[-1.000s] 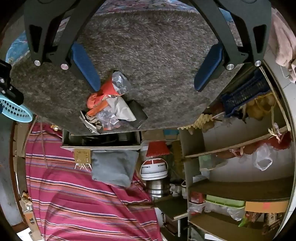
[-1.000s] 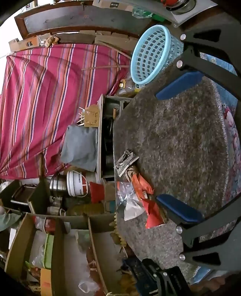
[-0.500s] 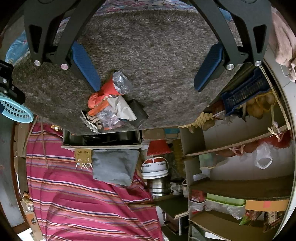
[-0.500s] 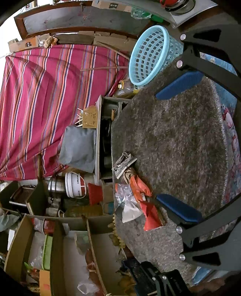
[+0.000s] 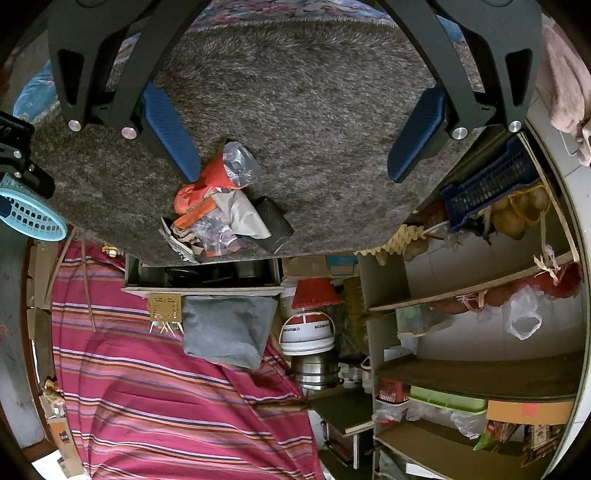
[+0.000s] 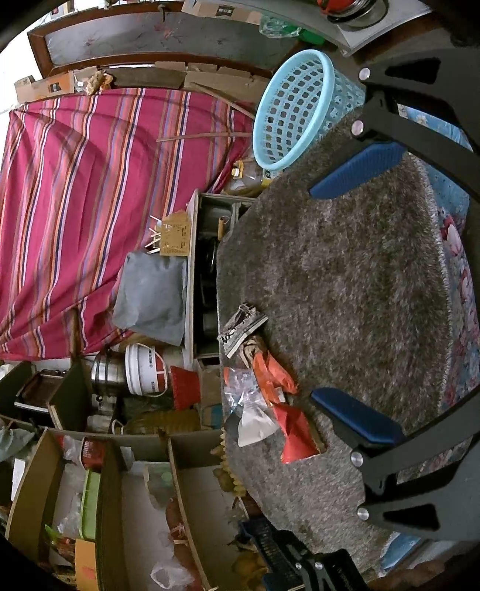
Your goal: Collect trash
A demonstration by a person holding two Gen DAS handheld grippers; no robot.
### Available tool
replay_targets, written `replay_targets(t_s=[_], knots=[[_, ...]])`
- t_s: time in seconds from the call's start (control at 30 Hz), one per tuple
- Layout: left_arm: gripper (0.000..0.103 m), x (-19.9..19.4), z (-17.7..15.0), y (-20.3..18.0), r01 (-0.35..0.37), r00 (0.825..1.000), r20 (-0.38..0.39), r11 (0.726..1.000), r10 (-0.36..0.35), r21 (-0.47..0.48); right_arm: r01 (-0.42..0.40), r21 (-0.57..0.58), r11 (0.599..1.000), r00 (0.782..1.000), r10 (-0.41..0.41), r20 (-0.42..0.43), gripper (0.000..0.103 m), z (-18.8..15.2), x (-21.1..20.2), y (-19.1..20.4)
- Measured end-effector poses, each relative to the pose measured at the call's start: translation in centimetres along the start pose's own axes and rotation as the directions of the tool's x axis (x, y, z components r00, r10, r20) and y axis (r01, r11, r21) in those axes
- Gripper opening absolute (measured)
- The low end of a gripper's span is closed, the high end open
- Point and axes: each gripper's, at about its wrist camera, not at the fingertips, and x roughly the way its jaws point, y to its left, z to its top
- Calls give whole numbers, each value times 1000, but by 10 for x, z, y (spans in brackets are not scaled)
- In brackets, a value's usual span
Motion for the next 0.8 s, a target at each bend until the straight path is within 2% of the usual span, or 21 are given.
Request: replay_targets(t_s=[0.8], knots=[[98,0,0,3,1,1000,-3,1000,-1,-4,2,-6,1000,1000,-2,-9,99,-1,1,-2]])
